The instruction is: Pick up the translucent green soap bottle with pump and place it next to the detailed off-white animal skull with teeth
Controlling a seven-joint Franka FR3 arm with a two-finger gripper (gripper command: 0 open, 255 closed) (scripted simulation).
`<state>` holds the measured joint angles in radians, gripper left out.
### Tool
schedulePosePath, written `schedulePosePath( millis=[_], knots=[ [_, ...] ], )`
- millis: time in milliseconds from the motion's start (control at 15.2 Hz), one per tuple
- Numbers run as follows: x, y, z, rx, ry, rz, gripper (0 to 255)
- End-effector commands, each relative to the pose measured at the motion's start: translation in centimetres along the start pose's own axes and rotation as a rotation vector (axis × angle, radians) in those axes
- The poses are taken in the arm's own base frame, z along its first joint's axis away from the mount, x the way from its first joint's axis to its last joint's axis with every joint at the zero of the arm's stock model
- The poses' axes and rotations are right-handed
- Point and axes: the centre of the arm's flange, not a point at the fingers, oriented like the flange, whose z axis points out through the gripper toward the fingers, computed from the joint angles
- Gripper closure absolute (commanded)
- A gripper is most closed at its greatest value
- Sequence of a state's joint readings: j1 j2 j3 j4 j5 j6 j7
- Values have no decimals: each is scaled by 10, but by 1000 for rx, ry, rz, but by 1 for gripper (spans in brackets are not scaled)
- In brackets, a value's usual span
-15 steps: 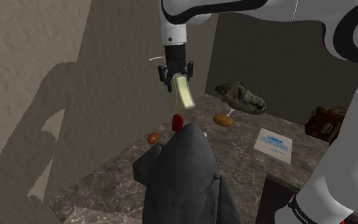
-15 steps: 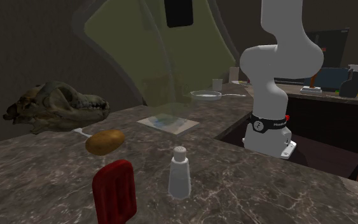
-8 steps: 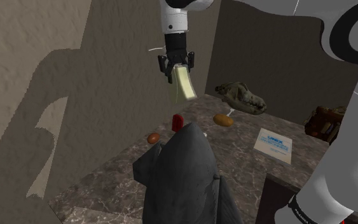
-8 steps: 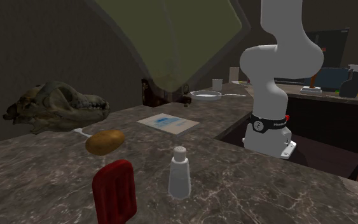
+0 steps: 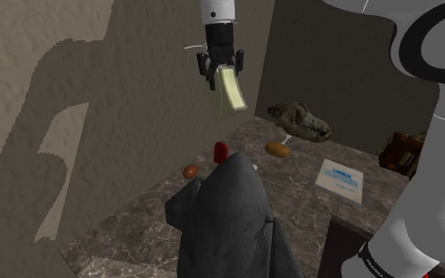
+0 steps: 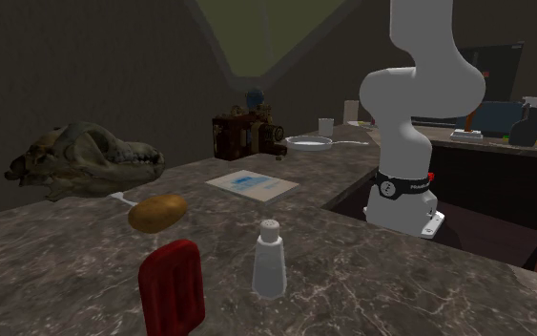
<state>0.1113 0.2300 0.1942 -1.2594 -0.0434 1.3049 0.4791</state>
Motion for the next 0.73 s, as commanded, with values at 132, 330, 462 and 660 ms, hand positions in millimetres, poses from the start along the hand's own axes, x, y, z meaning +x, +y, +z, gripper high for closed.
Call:
schedulePosePath(
  millis=[132, 330, 462, 660],
  knots=[
    [-1, 26, -5, 0, 0, 0, 255],
    [-1, 66, -3, 0, 0, 0, 255],
    [0, 92, -1, 0, 0, 0, 255],
    [1, 132, 2, 0, 0, 0, 255]
  ],
)
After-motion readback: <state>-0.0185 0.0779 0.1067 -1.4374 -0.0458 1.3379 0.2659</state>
